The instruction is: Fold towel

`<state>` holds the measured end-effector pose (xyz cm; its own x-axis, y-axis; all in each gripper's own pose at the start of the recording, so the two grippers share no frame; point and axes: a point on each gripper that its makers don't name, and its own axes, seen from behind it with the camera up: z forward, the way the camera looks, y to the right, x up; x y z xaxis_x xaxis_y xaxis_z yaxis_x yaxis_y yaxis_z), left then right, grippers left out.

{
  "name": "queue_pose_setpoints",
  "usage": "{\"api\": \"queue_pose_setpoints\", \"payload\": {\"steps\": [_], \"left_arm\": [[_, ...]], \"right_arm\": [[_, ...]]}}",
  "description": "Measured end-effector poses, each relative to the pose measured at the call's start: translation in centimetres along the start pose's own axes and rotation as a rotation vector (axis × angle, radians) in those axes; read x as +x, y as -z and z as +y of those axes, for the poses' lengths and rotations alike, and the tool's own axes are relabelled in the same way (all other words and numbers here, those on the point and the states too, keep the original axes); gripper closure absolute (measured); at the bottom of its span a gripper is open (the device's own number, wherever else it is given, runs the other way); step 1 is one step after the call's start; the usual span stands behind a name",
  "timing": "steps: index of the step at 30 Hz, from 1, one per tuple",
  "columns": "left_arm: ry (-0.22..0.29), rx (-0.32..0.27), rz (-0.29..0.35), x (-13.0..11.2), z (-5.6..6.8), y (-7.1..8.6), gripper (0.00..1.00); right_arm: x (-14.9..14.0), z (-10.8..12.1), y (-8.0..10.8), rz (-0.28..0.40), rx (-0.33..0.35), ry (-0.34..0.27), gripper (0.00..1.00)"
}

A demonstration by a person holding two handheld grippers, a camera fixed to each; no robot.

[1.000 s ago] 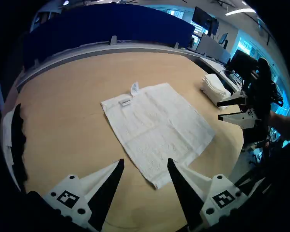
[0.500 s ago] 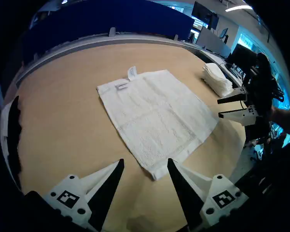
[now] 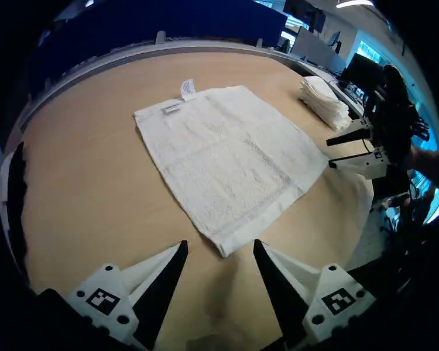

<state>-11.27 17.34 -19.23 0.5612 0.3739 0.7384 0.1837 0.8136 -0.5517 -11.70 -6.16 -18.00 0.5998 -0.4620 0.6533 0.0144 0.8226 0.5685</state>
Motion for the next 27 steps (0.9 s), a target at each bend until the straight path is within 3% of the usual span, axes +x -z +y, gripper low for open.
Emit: {"api": "queue_pose_setpoints", "payload": {"steps": [14,18,22,27], "left_arm": [[-0.011,0.0,-0.022,-0.8,0.7,-0.3,0.17],[-0.013,-0.002,-0.026,-0.9,0.9,-0.4,0.17],[-0.021,0.0,-0.027,-0.9,0.9,-0.5,0.17],[-0.021,0.014,-0.028,-0.8,0.6,-0.7,0.25]], "right_arm": [[-1.2,0.3,-0.1,-0.016,-0.001,-0.001,0.17],[-1.3,0.0,-0.3,-0.019,0.006,0.009,0.27],[-1.4,-0.1,-0.4,-0.021,0.01,0.017,0.29],[-1.4,-0.3,-0.7,-0.021,0.014,0.018,0.37]]}}
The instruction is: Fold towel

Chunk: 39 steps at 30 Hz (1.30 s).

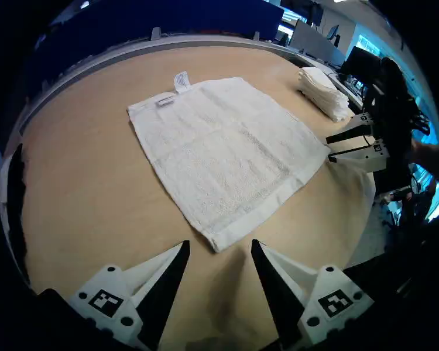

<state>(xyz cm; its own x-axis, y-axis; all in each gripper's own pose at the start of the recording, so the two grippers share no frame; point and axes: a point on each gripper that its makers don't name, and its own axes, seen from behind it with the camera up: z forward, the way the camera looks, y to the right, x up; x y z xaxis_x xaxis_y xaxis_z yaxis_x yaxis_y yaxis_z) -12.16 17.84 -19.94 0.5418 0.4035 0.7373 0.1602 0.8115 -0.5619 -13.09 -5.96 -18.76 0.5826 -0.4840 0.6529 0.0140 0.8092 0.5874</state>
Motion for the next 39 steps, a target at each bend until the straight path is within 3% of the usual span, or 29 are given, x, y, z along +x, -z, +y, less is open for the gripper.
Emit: {"api": "queue_pose_setpoints", "payload": {"steps": [9,17,30,37,39], "left_arm": [[-0.026,0.03,-0.009,-0.26,-0.51,-0.2,0.49],[-0.025,0.049,-0.021,-0.28,-0.76,-0.32,0.63],[-0.04,0.049,-0.034,-0.33,-0.03,-0.42,0.68],[-0.033,0.061,-0.041,-0.33,-0.32,-0.74,0.72],[-0.037,0.073,-0.041,-0.35,-0.55,-0.84,0.78]], "right_arm": [[0.02,-0.03,-0.07,-0.001,0.005,-0.001,0.46],[-0.1,-0.2,-0.33,-0.009,0.019,-0.007,0.53],[-0.06,-0.3,-0.32,-0.007,0.021,-0.018,0.56],[-0.01,-0.39,-0.35,-0.005,0.021,-0.023,0.69],[-0.02,-0.43,-0.32,-0.006,0.022,-0.023,0.74]]}}
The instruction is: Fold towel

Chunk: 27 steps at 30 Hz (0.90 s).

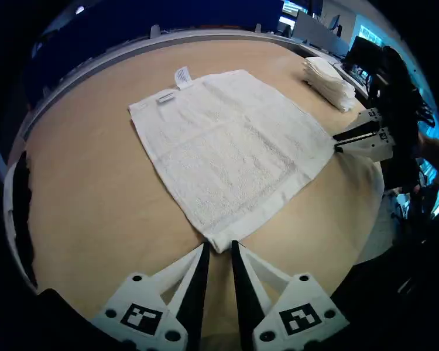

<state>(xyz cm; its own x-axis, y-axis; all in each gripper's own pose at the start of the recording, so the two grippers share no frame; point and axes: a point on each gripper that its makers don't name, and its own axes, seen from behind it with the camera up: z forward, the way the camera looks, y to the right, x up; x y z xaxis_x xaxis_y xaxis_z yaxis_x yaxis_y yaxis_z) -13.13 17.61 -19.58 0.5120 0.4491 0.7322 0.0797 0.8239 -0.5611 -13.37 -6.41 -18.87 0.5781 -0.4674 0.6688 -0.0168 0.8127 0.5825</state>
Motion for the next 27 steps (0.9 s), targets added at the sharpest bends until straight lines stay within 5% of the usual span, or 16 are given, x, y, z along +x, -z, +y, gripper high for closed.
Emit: {"api": "queue_pose_setpoints", "payload": {"steps": [2,10,27], "left_arm": [[-0.003,0.024,0.002,0.0,-0.4,0.0,0.92],[0.011,0.019,0.004,0.0,-0.4,0.3,0.94],[0.061,-0.01,0.04,1.7,-1.2,1.8,0.95]], "right_arm": [[0.0,-0.1,0.0,0.0,0.002,-0.001,0.77],[0.1,-0.3,0.1,0.003,0.007,-0.013,0.85],[2.5,-0.7,1.3,0.044,0.019,-0.016,0.86]]}}
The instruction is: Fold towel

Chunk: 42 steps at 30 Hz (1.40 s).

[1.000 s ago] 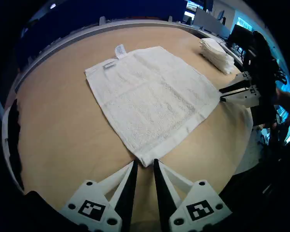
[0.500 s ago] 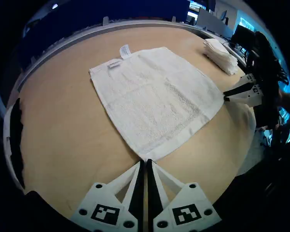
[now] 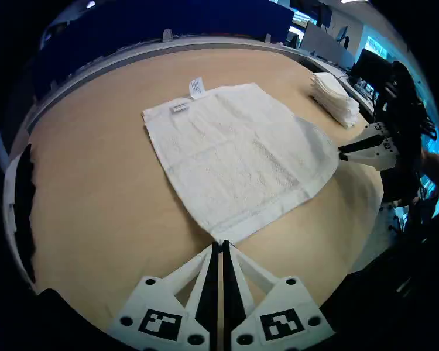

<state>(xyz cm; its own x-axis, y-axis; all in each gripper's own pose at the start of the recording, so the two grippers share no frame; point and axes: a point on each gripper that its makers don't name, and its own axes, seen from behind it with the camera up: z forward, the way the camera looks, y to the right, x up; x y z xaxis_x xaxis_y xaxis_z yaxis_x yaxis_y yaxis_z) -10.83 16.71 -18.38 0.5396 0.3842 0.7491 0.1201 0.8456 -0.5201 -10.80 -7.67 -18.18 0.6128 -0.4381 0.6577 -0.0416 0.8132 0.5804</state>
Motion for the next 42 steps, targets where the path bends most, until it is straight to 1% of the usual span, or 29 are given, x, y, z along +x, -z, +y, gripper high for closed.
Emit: {"api": "queue_pose_setpoints", "payload": {"steps": [6,11,14,20,24,29,34,38,42], "left_arm": [[0.017,0.001,0.026,1.4,-0.9,1.3,0.95],[0.034,-0.003,0.051,2.8,-1.5,2.4,0.95],[0.034,-0.007,0.064,3.5,-1.7,3.1,0.95],[0.026,-0.021,0.074,4.4,-1.6,4.4,0.95],[0.024,-0.028,0.083,4.7,-1.4,5.3,0.95],[0.041,-0.034,0.086,4.8,-1.4,5.6,0.95],[0.051,-0.037,0.099,5.4,-1.4,5.7,0.95],[0.058,-0.034,0.114,6.3,-1.9,5.8,0.95],[0.073,-0.028,0.131,7.4,-2.6,5.8,0.96]], "right_arm": [[1.4,-0.3,1.0,0.021,0.007,0.014,0.86],[3.0,-0.5,1.7,0.046,0.009,0.01,0.86],[3.9,-0.6,2.2,0.061,0.009,0.005,0.86],[5.5,-1.1,3.6,0.09,0.017,-0.013,0.87],[6.3,-1.6,4.7,0.11,0.023,-0.036,0.87],[6.3,-1.7,4.9,0.113,0.023,-0.059,0.87],[6.7,-1.3,4.8,0.109,0.016,-0.055,0.87],[7.6,-0.9,4.7,0.112,0.013,-0.045,0.87],[8.7,-0.2,4.4,0.116,0.008,-0.037,0.87]]}}
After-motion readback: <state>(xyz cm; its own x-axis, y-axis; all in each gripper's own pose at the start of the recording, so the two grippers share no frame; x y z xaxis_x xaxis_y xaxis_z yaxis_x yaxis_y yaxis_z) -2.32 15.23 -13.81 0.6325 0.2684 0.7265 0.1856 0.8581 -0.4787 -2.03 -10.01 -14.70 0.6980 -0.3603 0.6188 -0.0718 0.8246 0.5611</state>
